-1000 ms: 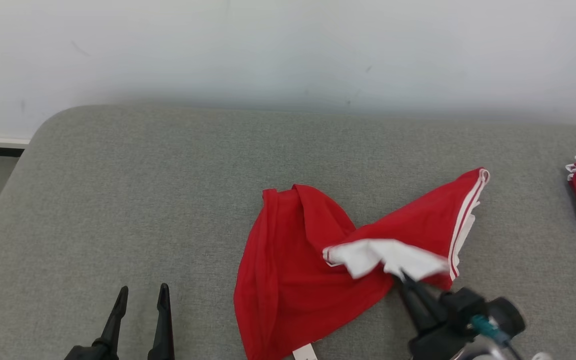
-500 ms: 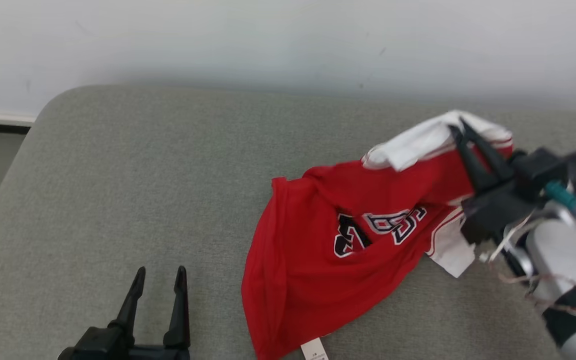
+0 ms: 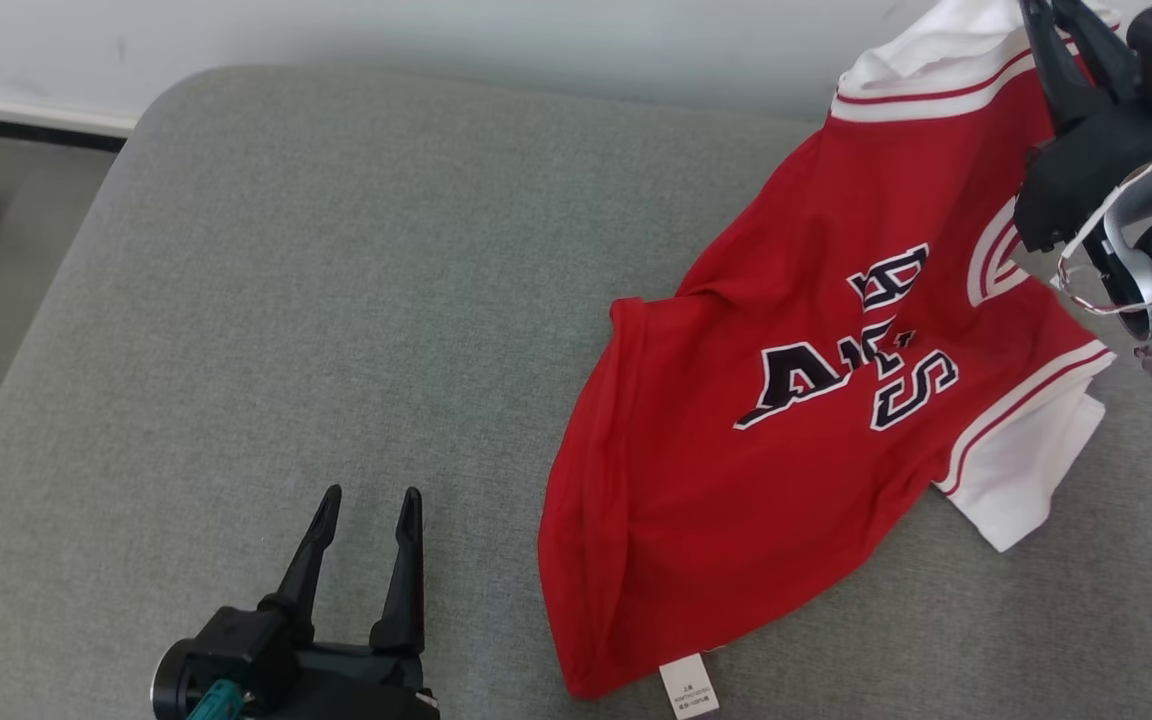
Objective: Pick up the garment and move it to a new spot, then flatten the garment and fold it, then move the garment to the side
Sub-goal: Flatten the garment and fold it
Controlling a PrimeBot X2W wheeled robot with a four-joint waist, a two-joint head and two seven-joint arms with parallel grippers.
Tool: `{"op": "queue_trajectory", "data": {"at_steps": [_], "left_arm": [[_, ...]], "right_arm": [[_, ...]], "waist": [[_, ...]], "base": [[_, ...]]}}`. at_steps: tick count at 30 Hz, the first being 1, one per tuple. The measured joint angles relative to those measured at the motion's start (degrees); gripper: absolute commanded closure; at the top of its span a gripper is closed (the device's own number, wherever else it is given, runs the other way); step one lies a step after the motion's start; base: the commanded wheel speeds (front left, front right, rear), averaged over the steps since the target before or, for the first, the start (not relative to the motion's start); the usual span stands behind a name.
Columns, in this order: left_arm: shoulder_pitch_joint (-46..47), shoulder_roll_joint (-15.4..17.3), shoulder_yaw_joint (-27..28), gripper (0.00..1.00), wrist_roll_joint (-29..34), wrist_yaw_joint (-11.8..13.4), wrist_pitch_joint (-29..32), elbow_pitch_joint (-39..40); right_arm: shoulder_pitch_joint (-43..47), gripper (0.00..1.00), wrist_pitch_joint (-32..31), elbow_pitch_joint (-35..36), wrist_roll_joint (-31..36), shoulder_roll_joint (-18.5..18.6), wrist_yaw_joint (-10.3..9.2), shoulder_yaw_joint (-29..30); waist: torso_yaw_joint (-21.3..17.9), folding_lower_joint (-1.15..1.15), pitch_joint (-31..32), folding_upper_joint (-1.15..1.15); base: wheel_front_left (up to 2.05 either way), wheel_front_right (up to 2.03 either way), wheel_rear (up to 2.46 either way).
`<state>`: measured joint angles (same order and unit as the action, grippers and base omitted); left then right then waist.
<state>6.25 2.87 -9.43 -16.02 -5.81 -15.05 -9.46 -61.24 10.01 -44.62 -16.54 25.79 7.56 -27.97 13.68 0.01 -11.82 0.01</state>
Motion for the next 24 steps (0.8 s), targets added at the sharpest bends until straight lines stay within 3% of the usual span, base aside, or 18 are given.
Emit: {"op": "queue_trajectory", "data": {"at_steps": [4, 5, 6, 7, 12, 17, 24], "left_arm": [[1.05, -0.01, -1.18, 0.0, -0.55, 0.37, 0.0, 0.0], [1.13, 0.0, -1.38, 0.0, -0.67, 0.56, 0.0, -0.02], [1.19, 0.01, -1.62, 0.0, -0.71, 0.77, 0.0, -0.07], [1.32, 0.0, -1.85, 0.0, -0.8, 0.77, 0.0, -0.13], [1.95, 0.0, -1.89, 0.0, -1.04, 1.13, 0.0, -0.18], [1.91, -0.03, -1.25, 0.0, -0.6, 1.23, 0.0, -0.51], [0.32, -0.03, 1.4, 0.0, 1.02, 0.77, 0.0, -0.55]], "right_arm": [[-3.8, 0.99, 0.31, -7.33, -0.76, -1.66, 0.0, -1.08], [-4.5, 0.14, 0.71, -9.03, -1.04, -2.11, 0.0, -1.32], [-5.17, 0.14, 0.93, -10.76, -1.05, -2.42, 0.0, -1.53], [-5.77, 0.0, 1.19, -12.43, -1.23, -2.56, 0.0, -1.58], [-7.08, 0.0, 3.63, -16.23, -1.71, -3.81, 0.0, -3.19], [-6.54, 0.0, 4.78, -15.26, -4.63, -3.85, 0.0, -3.02], [6.54, 0.0, 4.97, 1.68, -7.21, -0.89, -0.01, 4.55]], "waist": [[1.27, 0.0, -1.72, 0.0], [1.55, 0.0, -2.08, 0.0], [1.81, 0.0, -2.43, 0.0], [2.05, 0.0, -2.7, 0.0], [2.37, 0.0, -3.45, 0.0], [1.18, -0.01, -2.72, 0.0], [-2.06, -0.02, -0.37, 0.0]], "base": [[0.0, 0.0, 0.0], [0.0, 0.0, 0.0], [0.0, 0.0, 0.0], [0.0, 0.0, 0.0], [0.0, 0.0, 0.0], [0.0, 0.0, 0.0], [0.0, 0.0, 0.0]]}}
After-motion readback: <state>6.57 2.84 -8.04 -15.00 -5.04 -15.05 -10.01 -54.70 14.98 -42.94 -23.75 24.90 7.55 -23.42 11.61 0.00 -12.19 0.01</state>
